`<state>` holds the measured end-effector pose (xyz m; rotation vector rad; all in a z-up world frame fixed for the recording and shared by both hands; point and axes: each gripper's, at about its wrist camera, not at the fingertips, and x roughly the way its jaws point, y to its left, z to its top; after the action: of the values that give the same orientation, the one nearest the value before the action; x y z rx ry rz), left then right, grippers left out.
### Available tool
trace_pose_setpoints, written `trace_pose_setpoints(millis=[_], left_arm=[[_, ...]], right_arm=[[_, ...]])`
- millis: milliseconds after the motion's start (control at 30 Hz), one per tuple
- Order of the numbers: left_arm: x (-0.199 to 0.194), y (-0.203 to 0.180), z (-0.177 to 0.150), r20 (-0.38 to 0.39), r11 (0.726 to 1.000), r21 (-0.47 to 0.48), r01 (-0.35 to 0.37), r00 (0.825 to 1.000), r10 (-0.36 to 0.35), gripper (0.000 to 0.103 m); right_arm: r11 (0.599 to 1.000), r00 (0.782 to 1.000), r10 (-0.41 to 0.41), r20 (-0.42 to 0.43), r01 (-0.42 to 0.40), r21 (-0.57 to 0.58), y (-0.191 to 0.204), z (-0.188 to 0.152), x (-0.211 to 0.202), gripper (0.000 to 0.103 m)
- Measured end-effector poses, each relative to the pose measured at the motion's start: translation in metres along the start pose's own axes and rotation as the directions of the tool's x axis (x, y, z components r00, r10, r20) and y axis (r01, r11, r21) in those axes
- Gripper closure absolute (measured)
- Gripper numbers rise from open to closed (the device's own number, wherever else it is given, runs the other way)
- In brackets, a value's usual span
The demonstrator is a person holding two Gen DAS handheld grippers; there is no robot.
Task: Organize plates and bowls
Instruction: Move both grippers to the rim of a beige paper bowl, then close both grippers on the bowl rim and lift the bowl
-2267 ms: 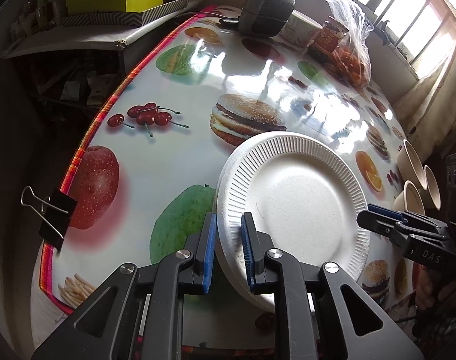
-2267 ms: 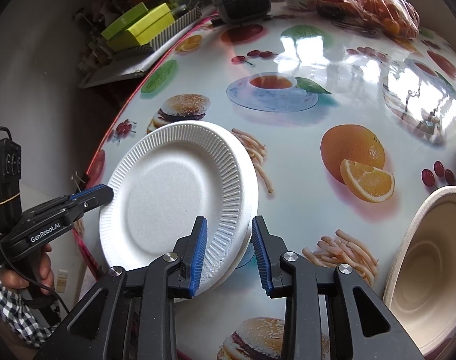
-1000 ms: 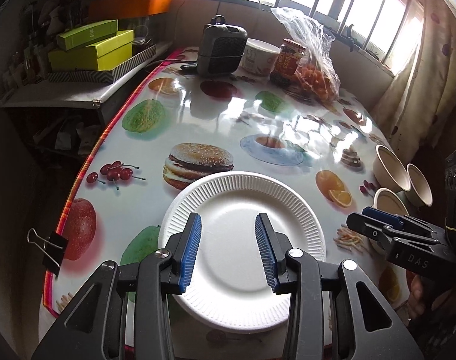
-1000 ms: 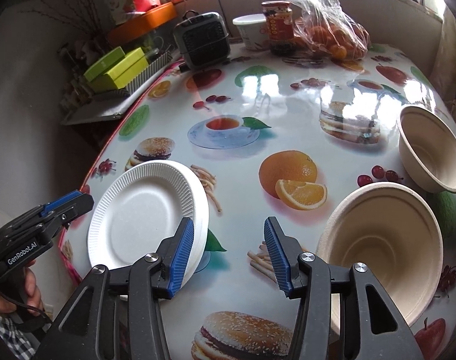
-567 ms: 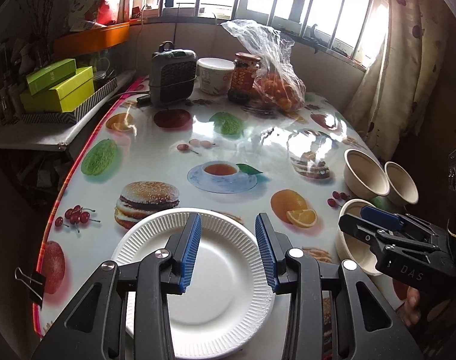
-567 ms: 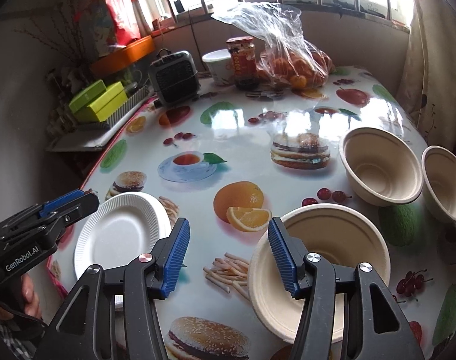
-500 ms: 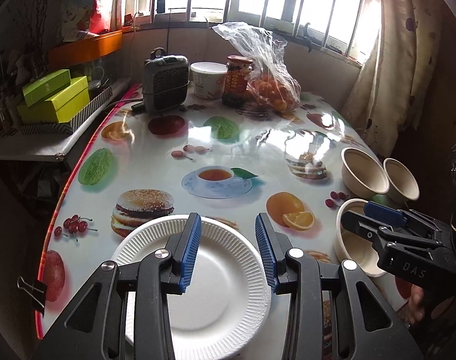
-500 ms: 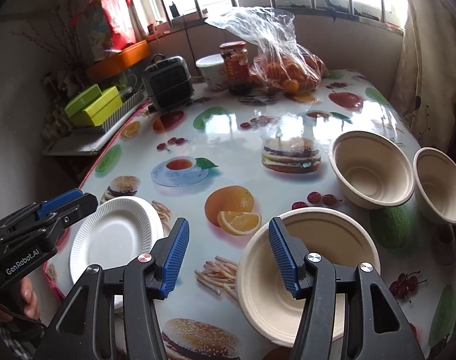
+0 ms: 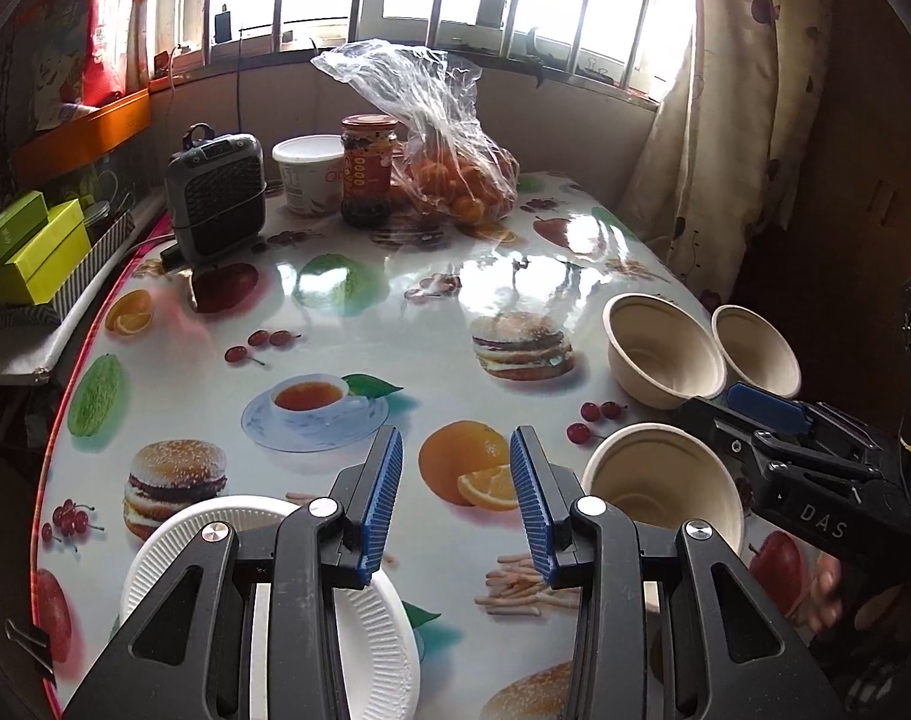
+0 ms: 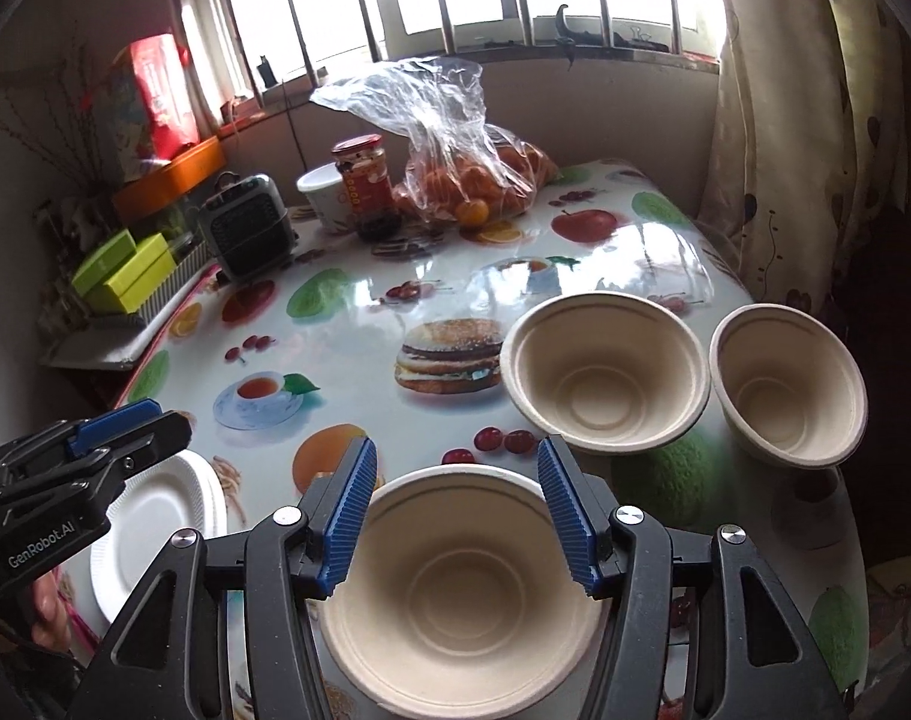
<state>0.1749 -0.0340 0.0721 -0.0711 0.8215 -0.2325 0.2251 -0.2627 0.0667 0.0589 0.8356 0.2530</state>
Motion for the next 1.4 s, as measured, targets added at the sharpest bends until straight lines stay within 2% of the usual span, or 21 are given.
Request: trace_pose_setpoints(millis=[100,300,500,767,1033,1200,1400], left_arm=[[0.010,-0.007,0.008,-0.015,0.999,-0.016,0.038,0.999,-0.038,0.064],[0.038,-0.024,0.024,-0.068,0.998,-0.025,0.062,0.996,-0.064,0.064],[0.070,-0.039,0.039,-0.128,0.995,-0.046,0.084,0.988,-0.089,0.064],[0.105,-0.060,0.059,-0.142,0.990,-0.032,0.137,0.980,-0.140,0.064],[0.135,-0.072,0.069,-0.181,0.981,-0.035,0.191,0.964,-0.194,0.064],[0.146,-0.073,0.072,-0.197,0.973,-0.050,0.227,0.952,-0.232,0.069],[0.156,-0.078,0.073,-0.210,0.972,-0.038,0.233,0.949,-0.236,0.073]], right_arm=[[0.999,0.999,-0.050,0.012,0.050,0.008,-0.014,0.002,-0.002,0.045],[0.994,0.995,-0.101,0.016,0.100,0.042,-0.044,0.004,0.000,0.045],[0.988,0.994,-0.112,0.014,0.110,0.105,-0.073,0.004,0.002,0.045],[0.983,0.995,-0.096,0.024,0.090,0.159,-0.095,0.002,0.006,0.045],[0.976,0.995,-0.099,0.026,0.092,0.196,-0.105,-0.003,0.016,0.046],[0.974,0.995,-0.091,0.028,0.083,0.213,-0.108,-0.004,0.021,0.054],[0.968,0.996,-0.091,0.018,0.084,0.238,-0.114,-0.004,0.027,0.059]])
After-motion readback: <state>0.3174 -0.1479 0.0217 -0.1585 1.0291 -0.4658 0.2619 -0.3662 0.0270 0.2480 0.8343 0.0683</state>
